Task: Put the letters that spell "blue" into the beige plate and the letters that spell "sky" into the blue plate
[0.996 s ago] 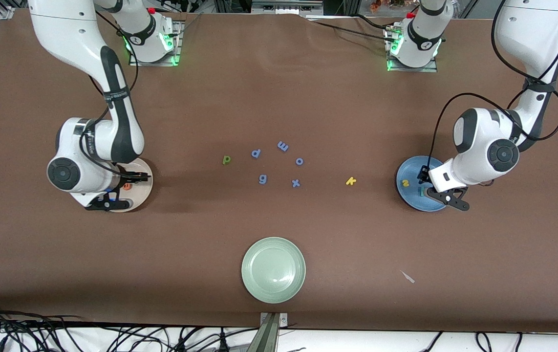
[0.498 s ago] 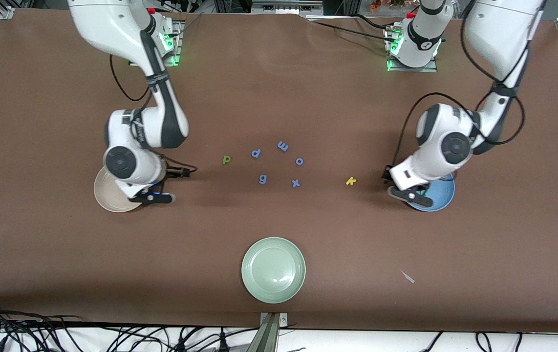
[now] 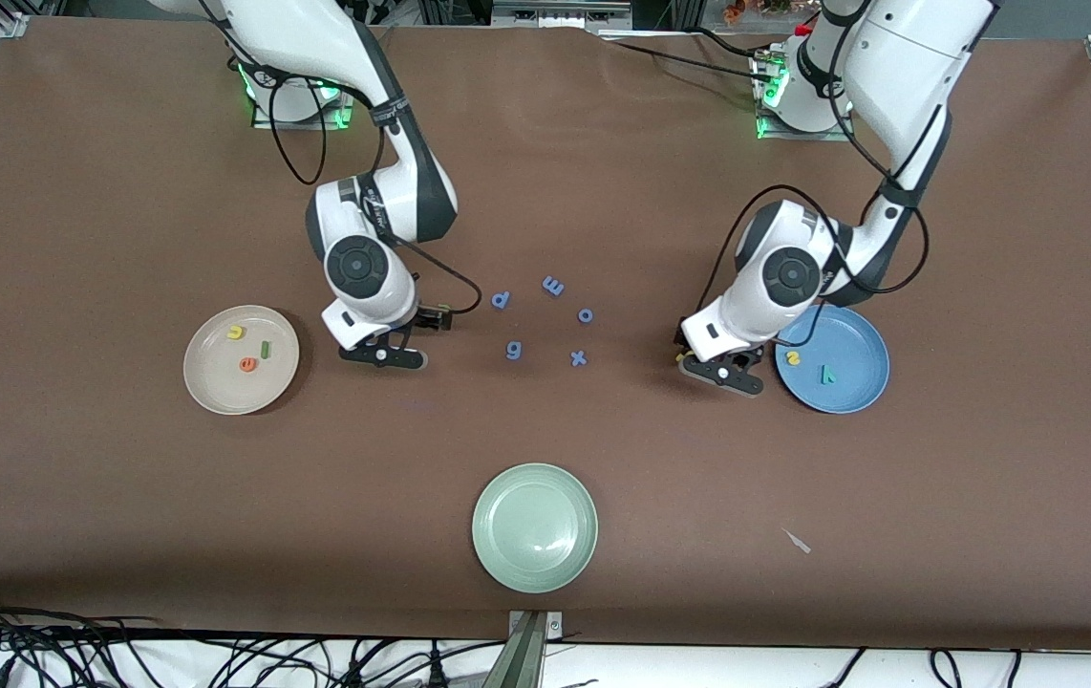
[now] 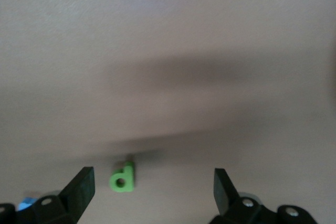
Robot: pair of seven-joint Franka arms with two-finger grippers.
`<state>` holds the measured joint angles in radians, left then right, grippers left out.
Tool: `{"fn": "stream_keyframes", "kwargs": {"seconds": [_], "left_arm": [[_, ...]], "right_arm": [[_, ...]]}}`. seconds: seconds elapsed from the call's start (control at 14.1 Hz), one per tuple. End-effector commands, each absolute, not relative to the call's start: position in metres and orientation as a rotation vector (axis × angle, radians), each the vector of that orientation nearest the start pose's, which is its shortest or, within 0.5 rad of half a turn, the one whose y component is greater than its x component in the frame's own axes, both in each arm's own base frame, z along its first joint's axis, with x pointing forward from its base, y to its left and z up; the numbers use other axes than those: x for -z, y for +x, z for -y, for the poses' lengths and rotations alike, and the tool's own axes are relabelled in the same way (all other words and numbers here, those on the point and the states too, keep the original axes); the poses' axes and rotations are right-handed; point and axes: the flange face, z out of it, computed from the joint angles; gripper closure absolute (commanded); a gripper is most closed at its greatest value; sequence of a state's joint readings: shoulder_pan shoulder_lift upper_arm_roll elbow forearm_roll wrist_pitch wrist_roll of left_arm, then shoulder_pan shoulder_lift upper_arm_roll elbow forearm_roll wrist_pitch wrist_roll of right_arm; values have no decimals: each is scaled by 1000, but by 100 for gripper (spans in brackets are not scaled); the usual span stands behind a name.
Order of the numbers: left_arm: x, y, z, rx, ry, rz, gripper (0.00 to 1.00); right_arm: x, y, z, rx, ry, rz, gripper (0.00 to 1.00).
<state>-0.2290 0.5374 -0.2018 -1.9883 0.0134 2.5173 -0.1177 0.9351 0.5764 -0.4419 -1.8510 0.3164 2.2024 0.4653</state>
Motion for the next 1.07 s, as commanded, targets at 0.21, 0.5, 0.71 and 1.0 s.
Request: {"fn": "stream_keyframes", "kwargs": {"seconds": [0.21, 0.5, 0.71, 1.0], "left_arm": [[-186, 560, 263, 26, -3195, -493, 31], [-177, 559, 263, 11, -3195, -504, 31], [-168, 557, 262, 18, -3200, -502, 31], [-169, 556, 262, 16, -3198, -508, 80]], "right_arm": [[-207, 505, -336, -149, -3108, -366, 0], [-197, 500, -334, -167, -3100, -399, 0], [-191, 497, -332, -186, -3097, -417, 5], [-183, 490, -335, -211, -3102, -409, 24]]}}
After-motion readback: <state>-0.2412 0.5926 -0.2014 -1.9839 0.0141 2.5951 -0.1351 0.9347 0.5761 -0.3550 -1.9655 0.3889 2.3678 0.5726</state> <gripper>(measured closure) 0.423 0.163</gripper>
